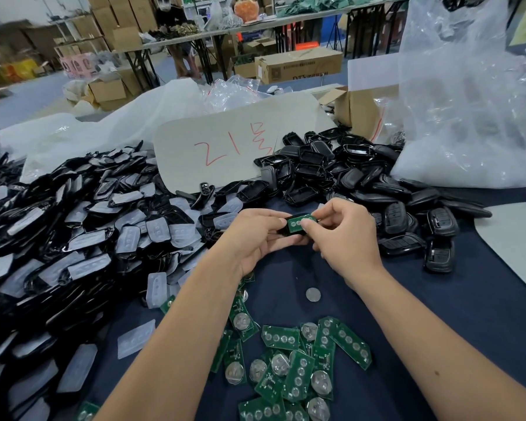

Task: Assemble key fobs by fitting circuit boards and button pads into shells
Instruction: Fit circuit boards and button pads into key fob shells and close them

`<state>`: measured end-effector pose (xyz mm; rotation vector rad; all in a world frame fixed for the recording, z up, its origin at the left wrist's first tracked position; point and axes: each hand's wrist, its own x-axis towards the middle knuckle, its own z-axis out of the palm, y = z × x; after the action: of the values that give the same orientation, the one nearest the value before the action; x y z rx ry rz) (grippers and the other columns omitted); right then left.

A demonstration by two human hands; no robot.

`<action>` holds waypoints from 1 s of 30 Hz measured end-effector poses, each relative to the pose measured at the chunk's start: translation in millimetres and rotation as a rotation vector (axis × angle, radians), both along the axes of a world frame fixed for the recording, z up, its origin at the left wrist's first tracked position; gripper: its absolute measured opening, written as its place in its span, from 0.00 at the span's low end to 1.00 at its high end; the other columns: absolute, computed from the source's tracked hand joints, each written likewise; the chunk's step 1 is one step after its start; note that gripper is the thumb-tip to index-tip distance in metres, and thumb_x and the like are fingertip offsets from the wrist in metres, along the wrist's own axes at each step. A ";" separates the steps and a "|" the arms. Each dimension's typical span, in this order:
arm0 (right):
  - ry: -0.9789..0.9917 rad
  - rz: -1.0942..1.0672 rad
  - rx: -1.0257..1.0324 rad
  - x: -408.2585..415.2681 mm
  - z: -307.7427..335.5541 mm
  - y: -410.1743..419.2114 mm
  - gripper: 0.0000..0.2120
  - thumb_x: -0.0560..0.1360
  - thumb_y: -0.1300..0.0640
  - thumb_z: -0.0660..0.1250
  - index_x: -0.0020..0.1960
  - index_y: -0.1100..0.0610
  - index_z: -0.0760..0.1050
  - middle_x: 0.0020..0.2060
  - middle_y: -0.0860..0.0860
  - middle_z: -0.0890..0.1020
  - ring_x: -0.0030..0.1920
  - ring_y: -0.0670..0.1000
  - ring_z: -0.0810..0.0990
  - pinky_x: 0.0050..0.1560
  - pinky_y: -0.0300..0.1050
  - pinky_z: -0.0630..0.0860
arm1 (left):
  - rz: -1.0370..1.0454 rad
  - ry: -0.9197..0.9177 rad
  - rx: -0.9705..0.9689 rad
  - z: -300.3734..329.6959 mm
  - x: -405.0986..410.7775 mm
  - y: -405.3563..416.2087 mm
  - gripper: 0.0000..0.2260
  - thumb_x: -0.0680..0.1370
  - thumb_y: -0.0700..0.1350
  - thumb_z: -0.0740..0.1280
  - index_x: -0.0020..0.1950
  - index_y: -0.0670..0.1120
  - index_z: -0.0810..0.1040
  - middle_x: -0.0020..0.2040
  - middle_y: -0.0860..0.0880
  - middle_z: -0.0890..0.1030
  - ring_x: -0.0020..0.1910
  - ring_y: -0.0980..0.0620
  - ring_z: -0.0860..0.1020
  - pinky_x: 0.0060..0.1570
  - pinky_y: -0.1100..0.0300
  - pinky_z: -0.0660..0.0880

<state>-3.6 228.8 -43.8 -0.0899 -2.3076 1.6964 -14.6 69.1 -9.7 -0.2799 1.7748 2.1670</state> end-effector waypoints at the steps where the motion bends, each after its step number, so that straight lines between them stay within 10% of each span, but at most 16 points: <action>1: -0.006 0.005 -0.014 0.0 0.1 0.7 0.09 0.73 0.60 0.79 0.41 0.55 0.79 0.32 0.52 0.84 0.25 0.48 0.82 0.25 0.39 0.73 | -0.001 0.000 -0.001 0.4 0.1 -0.1 0.10 0.82 0.27 0.58 0.51 0.32 0.80 0.43 0.34 0.85 0.40 0.38 0.86 0.46 0.55 0.85; 30: -0.018 0.023 0.100 2.2 5.3 7.5 0.10 0.68 0.50 0.83 0.42 0.48 0.82 0.34 0.47 0.84 0.33 0.42 0.79 0.34 0.36 0.74 | -0.074 0.116 -0.084 -1.8 0.1 -6.4 0.07 0.77 0.26 0.68 0.49 0.36 0.80 0.46 0.39 0.86 0.42 0.36 0.87 0.39 0.61 0.83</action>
<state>-1.5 236.3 -38.4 -0.0593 -2.4114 1.5935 -14.5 62.7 -11.5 -0.1078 1.9101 2.0992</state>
